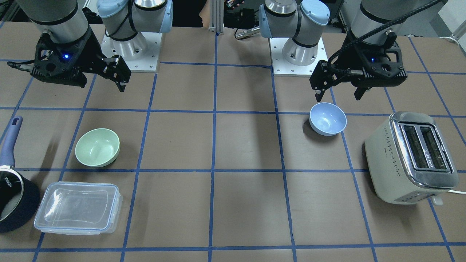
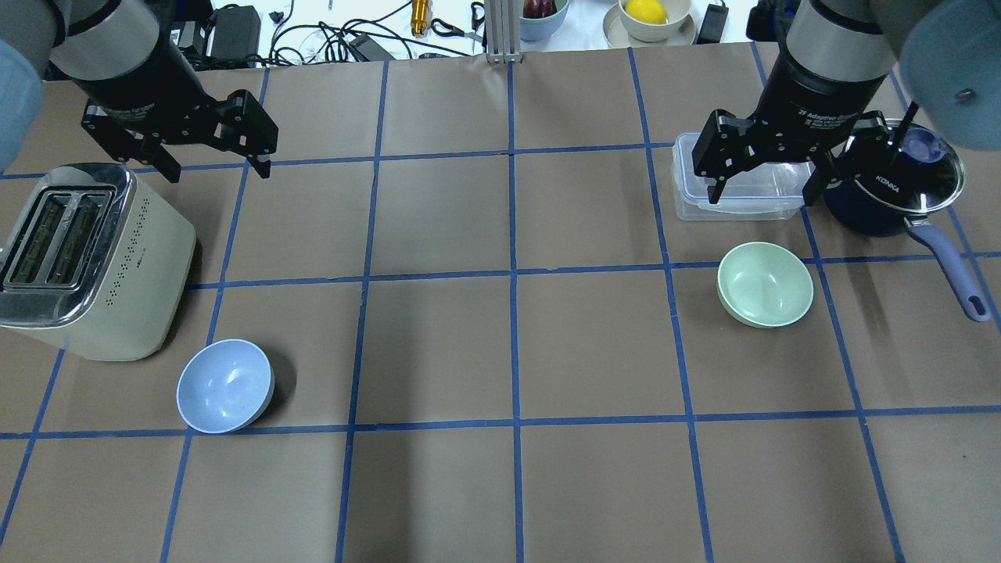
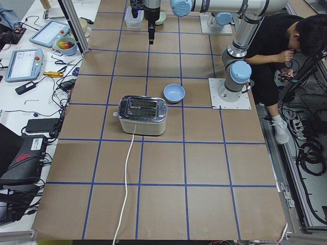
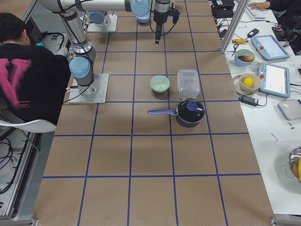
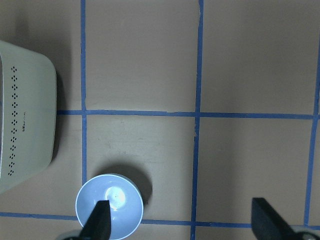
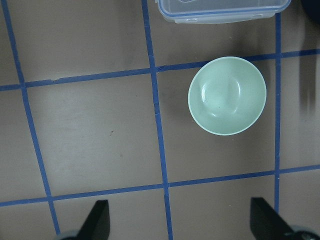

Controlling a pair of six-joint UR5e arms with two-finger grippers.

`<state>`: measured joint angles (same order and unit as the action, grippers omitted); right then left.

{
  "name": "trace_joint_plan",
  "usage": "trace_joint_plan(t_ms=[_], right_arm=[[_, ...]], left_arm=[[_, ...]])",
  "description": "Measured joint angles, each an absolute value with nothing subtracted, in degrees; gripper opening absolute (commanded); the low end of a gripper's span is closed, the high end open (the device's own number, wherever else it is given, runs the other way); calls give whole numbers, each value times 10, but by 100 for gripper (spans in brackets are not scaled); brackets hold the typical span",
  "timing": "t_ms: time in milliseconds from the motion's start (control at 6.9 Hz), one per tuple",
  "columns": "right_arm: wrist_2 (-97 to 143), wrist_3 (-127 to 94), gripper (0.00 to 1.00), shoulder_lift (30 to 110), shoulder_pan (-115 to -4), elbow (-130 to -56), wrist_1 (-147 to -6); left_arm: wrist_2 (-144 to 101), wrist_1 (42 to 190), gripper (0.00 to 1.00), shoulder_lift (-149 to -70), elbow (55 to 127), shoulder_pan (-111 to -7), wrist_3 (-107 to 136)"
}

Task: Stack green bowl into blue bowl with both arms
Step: 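Lower left gripper to blue bowl while right gripper approaches green bowl, then grip blue bowl rim with left gripper while right grips green bowl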

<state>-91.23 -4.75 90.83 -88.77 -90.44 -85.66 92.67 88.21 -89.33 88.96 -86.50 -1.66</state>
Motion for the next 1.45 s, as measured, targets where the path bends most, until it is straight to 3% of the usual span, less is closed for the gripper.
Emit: trace_joint_plan(t_ms=[435, 870, 1159, 1449], right_arm=[[-911, -36, 100, 906, -870, -905, -861], [-872, 45, 100, 877, -731, -952, -900], [-865, 109, 100, 850, -670, -1032, -1015], [-864, 142, 100, 795, -646, -1085, -1126]], left_arm=[[928, 896, 100, -886, 900, -865, -18], [926, 934, 100, -885, 947, -851, -17], [926, 880, 98, -889, 1042, -803, -34], [926, 726, 99, -902, 1182, -766, -63]])
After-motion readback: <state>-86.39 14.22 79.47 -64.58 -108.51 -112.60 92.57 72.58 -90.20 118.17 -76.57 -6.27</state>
